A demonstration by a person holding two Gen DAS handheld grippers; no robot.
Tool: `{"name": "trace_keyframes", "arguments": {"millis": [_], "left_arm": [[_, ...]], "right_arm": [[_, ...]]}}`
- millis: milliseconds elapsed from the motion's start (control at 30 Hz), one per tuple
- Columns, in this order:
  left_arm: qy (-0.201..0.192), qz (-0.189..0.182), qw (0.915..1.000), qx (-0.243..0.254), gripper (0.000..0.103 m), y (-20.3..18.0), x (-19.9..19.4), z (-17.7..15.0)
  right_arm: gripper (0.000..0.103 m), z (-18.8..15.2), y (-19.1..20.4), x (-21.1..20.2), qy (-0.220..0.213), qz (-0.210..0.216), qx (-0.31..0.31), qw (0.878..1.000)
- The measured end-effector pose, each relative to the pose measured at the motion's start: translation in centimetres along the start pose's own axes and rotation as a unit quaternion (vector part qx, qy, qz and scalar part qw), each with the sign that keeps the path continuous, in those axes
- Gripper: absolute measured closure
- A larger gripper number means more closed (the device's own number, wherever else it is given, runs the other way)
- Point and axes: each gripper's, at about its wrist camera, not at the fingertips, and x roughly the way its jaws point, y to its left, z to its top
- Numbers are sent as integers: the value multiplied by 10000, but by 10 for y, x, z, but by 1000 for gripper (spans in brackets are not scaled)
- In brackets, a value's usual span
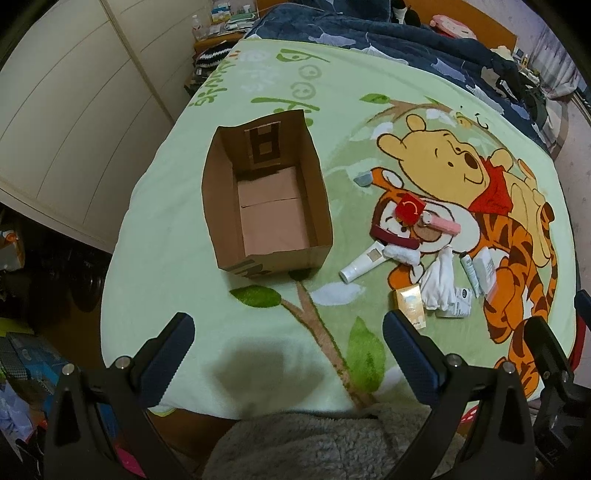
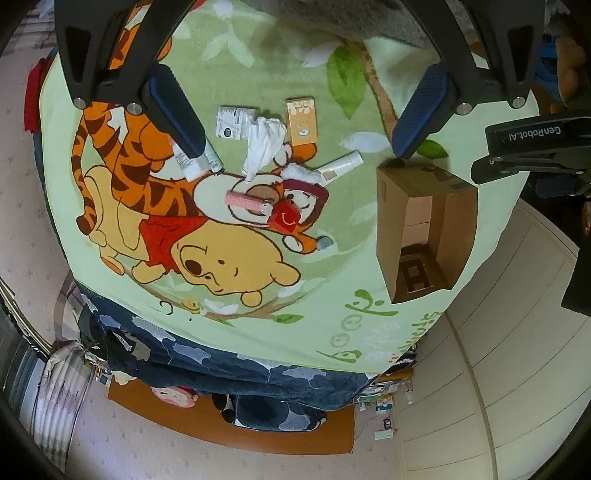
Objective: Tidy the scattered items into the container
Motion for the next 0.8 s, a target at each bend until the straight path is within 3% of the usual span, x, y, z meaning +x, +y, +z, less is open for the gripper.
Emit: {"name": "trace_keyframes", "arguments": {"millis": [800], "left_arm": [[99,-22,9996,252,0,-16,6,3]], "right_arm": [[0,-3,-13,5,127,-45,193,9997]]}}
